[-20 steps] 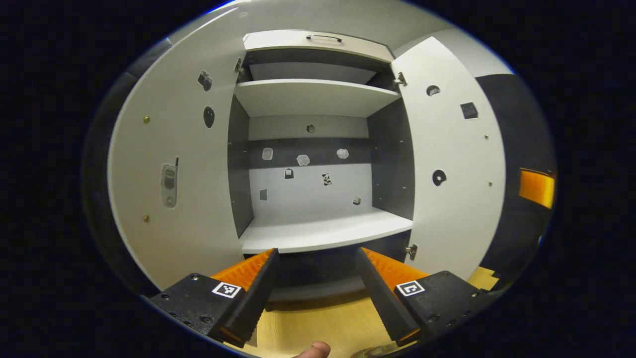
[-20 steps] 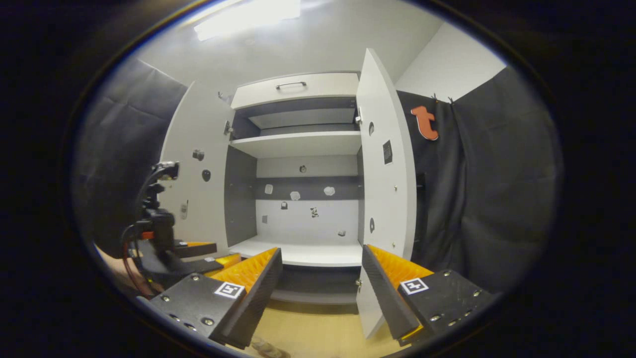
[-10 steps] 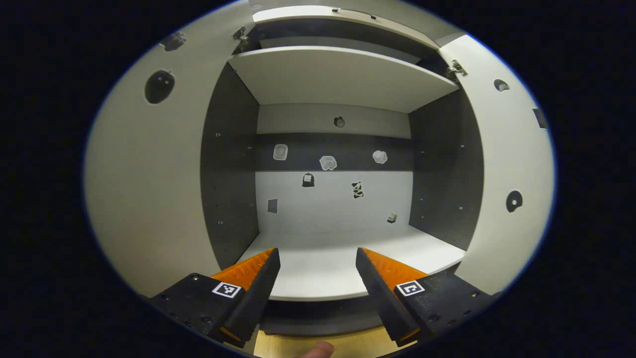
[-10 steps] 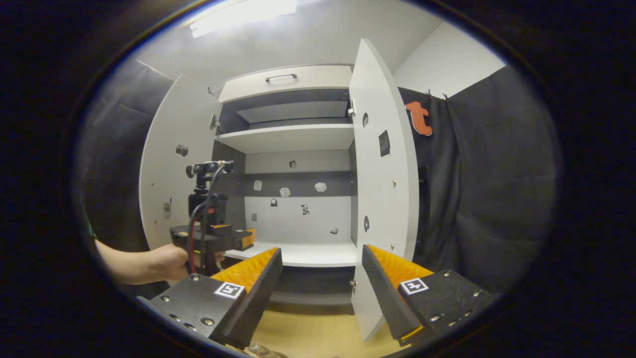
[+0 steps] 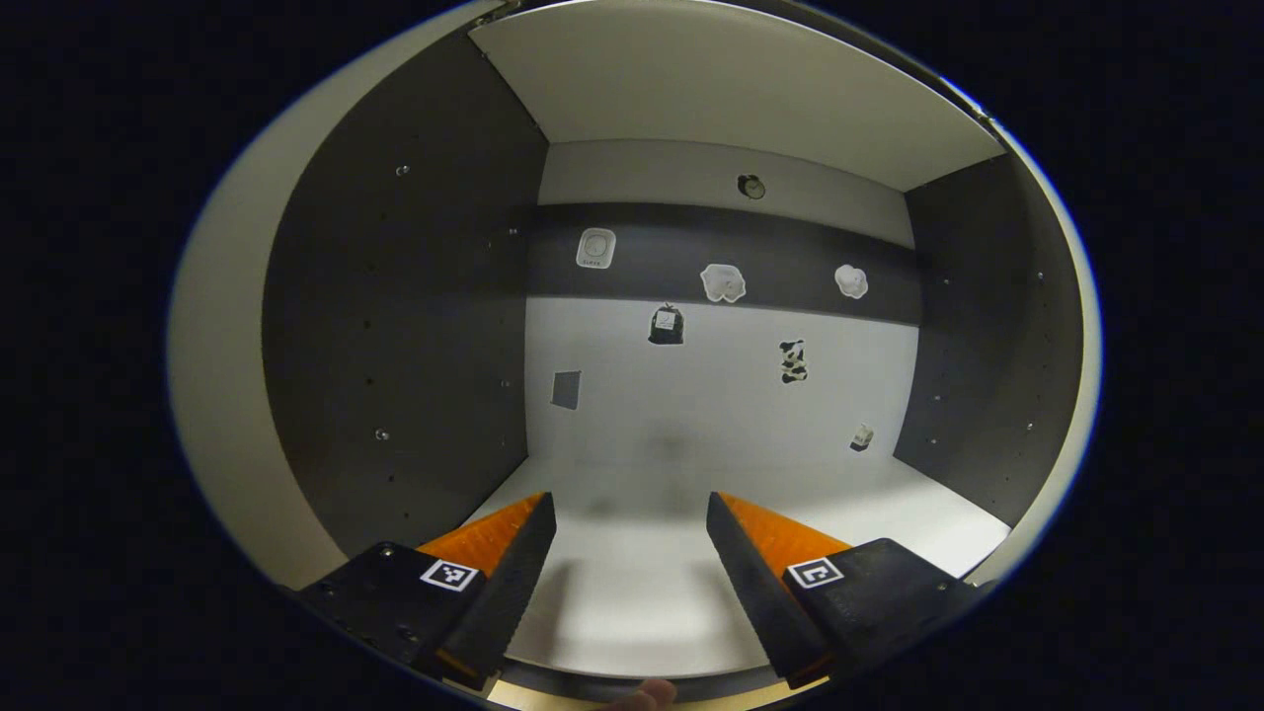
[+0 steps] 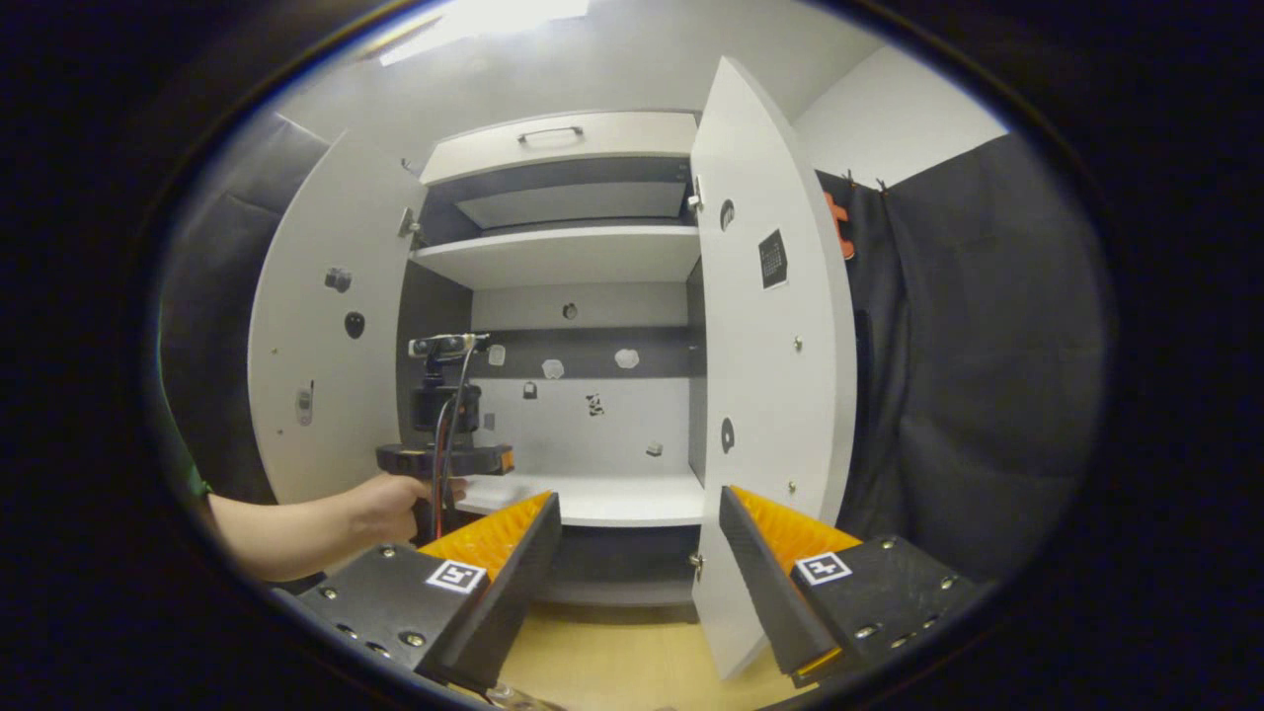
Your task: Grasp the bottle in the cabinet with the left hand and place it on the coaster, then close the right door with the right hand and the left door with the left hand.
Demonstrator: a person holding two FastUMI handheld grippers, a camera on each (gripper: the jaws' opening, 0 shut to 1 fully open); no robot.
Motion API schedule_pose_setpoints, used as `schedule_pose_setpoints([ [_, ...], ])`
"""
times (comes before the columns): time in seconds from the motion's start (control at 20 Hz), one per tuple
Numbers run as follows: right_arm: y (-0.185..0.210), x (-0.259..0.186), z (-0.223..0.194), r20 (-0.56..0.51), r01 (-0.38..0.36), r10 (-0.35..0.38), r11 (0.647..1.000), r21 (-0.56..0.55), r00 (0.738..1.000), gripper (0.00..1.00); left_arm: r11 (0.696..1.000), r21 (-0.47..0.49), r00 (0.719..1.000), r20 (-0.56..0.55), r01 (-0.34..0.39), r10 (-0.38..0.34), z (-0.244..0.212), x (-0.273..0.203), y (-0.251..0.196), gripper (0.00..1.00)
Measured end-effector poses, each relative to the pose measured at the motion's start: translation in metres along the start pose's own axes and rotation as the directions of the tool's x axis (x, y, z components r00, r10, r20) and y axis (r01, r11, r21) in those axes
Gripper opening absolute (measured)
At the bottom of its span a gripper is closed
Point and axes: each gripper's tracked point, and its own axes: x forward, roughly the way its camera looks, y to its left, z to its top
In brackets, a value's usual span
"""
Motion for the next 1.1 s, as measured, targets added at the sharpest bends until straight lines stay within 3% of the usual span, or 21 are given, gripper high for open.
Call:
schedule_pose_setpoints([
  [0.15,0.002,0.010,-0.008,-0.014,0.000,0.000,1.000,-0.009,1.000,0.98,1.000,-0.016,1.000,0.000,0.008,-0.008,-0.003,0.004,0.001,0.97],
  [0.4,0.003,0.024,-0.024,-0.056,0.013,-0.014,1.000,-0.017,0.998,0.98,0.999,-0.014,0.999,0.029,0.033,-0.033,0.004,-0.001,0.002,0.87],
  [0.8,0.009,0.016,-0.018,-0.034,0.000,0.000,1.000,0.000,0.999,0.98,0.998,-0.012,0.996,0.060,0.065,-0.064,0.025,-0.025,-0.005,0.87],
  [1.1,0.008,-0.013,-0.009,-0.014,-0.030,0.030,0.999,0.012,0.999,0.98,0.998,0.001,0.993,0.103,0.063,-0.063,0.051,-0.071,-0.004,0.87],
])
